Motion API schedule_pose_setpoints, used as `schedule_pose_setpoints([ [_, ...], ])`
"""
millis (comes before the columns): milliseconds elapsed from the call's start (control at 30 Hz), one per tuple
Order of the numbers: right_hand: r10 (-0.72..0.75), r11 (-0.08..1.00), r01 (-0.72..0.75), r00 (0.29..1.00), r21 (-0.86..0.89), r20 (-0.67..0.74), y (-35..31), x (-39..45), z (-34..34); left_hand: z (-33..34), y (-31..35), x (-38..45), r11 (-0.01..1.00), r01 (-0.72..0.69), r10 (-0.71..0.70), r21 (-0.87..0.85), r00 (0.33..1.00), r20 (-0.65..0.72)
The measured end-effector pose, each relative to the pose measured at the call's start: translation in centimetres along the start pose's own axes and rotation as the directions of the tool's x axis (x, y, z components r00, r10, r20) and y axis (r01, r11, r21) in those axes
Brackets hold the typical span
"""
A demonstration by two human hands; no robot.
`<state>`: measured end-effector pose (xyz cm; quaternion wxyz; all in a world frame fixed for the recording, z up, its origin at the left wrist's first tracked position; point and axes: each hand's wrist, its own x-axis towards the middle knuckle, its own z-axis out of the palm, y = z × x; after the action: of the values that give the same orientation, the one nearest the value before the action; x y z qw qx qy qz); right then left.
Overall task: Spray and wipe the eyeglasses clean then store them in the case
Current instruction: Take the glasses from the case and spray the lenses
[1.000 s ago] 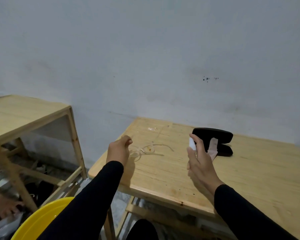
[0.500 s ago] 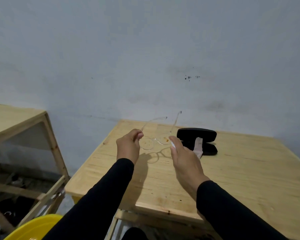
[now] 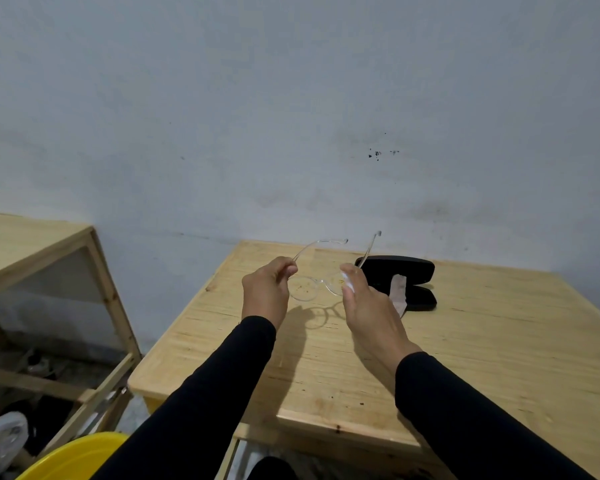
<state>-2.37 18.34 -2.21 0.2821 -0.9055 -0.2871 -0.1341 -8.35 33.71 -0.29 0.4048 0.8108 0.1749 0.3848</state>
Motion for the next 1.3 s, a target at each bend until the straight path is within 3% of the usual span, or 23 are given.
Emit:
schedule_pose_setpoints([
  [133,-0.106,0.985,0.094,0.991,0.141,0.078,-1.7,-0.5,-0.1,0.3,0.4,-0.1,1.0,-0.02,0.02,-0.004,1.0,0.009],
  [300,-0.154,0.976,0.14,0.986,0.165,0.07,-2.4,-0.5,0.4,0.5,0.8,-0.3,0.999,-0.019,0.02,-0.035,0.999,0.032],
  [433,-0.166,0.958,0.168,0.986,0.232,-0.027,-2.2,-0.5,0.8,0.4,0.8,-0.2,0.999,-0.026,0.027,-0.042,0.999,0.024],
  [500,-0.073,0.928,0.105,0.992,0.357,-0.102,-1.5,-0.9,0.8,0.2,0.8,0.0,0.998,-0.024,0.023,-0.051,1.0,-0.006],
  [533,0.055,0.862,0.006,0.993,0.506,-0.105,-1.1,-1.1,0.6,0.0,0.8,0.1,0.998,-0.013,0.012,-0.069,1.0,-0.025],
  [567,0.208,0.721,-0.116,0.977,0.684,-0.053,-0.7,-1.3,0.5,-0.1,0.8,0.2,0.995,0.003,-0.007,-0.099,0.999,-0.041],
  [633,0.384,0.306,-0.294,0.908,0.905,0.166,0.3,-1.3,0.1,-0.3,0.8,0.5,0.985,0.03,-0.044,-0.169,0.996,-0.075],
  [700,0.363,0.02,-0.345,0.877,0.938,0.315,1.0,-1.2,-0.4,-0.1,1.0,0.7,0.977,0.023,-0.047,-0.212,0.993,-0.107],
  [767,0.3,-0.13,-0.346,0.88,0.929,0.369,1.0,-0.8,-1.2,0.1,1.3,0.9,0.972,0.009,-0.039,-0.236,0.992,-0.123],
  [933,0.242,-0.22,-0.314,0.9,0.923,0.364,0.5,0.1,-2.3,0.7,2.2,1.0,0.962,-0.021,-0.017,-0.274,0.991,-0.135],
  [1067,0.178,-0.291,-0.374,0.883,0.88,0.434,0.2,0.0,-1.7,0.9,2.8,0.9,0.952,-0.025,-0.015,-0.305,0.992,-0.128],
  [1300,0.047,-0.279,-0.481,0.858,0.831,0.512,-1.9,0.1,0.0,1.8,4.1,0.7,0.939,-0.05,0.01,-0.341,0.993,-0.119],
])
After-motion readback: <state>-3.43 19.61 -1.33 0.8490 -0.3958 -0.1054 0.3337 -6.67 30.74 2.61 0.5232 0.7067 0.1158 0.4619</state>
